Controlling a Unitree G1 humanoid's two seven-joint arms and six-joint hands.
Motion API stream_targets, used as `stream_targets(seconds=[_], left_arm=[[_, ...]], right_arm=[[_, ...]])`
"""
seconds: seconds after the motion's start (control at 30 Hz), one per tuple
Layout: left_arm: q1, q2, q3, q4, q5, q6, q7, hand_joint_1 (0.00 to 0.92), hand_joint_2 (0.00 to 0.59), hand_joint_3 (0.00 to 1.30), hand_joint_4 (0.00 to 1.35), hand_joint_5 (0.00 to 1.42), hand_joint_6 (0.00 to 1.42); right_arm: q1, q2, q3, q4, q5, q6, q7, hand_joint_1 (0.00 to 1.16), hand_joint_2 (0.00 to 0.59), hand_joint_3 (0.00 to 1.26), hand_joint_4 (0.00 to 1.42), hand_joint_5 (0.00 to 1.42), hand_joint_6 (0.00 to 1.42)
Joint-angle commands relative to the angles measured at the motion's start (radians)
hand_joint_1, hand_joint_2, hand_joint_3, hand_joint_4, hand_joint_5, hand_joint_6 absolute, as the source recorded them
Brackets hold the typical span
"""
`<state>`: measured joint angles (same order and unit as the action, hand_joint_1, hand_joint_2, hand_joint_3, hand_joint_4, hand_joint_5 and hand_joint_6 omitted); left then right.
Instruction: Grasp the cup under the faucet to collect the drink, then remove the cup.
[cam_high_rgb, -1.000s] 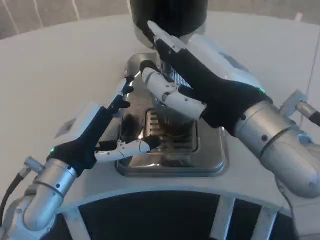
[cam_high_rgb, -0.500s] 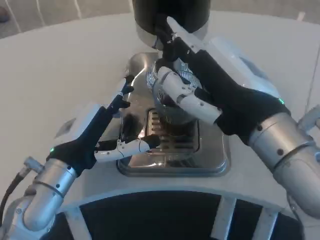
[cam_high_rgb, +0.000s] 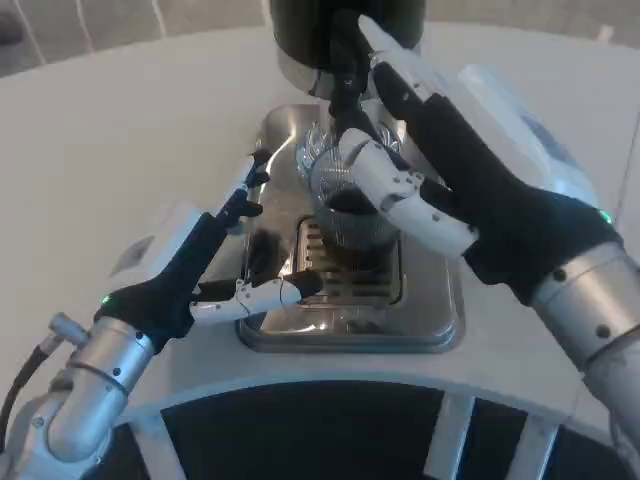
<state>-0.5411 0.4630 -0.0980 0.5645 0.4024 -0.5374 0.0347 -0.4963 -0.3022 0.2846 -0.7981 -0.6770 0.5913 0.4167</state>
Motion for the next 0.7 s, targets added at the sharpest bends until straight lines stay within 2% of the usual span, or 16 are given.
stream_targets(seconds=[0.03, 0.23, 0.43, 0.7], left_arm=[[0.021, 0.006, -0.006, -0.011, 0.003, -0.001, 0.000, 0.297, 0.060, 0.00, 0.00, 0.23, 0.31], [0.017, 0.007, -0.006, -0.010, 0.003, 0.004, -0.004, 0.291, 0.060, 0.00, 0.00, 0.23, 0.31], [0.009, 0.007, -0.007, -0.003, 0.003, 0.003, -0.006, 0.287, 0.059, 0.00, 0.00, 0.23, 0.31], [0.000, 0.001, -0.006, 0.010, 0.000, -0.003, 0.003, 0.286, 0.060, 0.00, 0.00, 0.23, 0.31]], right_arm=[[0.044, 0.005, -0.029, -0.048, -0.014, -0.030, -0.010, 0.00, 0.586, 0.00, 0.00, 0.00, 0.00], [0.107, -0.001, -0.052, -0.105, -0.032, -0.041, 0.006, 0.00, 0.586, 0.00, 0.00, 0.00, 0.00], [0.170, -0.027, -0.059, -0.160, -0.097, -0.042, 0.039, 0.00, 0.586, 0.00, 0.00, 0.00, 0.00], [0.283, -0.071, -0.127, -0.244, -0.181, -0.048, 0.127, 0.02, 0.585, 0.00, 0.00, 0.00, 0.00]])
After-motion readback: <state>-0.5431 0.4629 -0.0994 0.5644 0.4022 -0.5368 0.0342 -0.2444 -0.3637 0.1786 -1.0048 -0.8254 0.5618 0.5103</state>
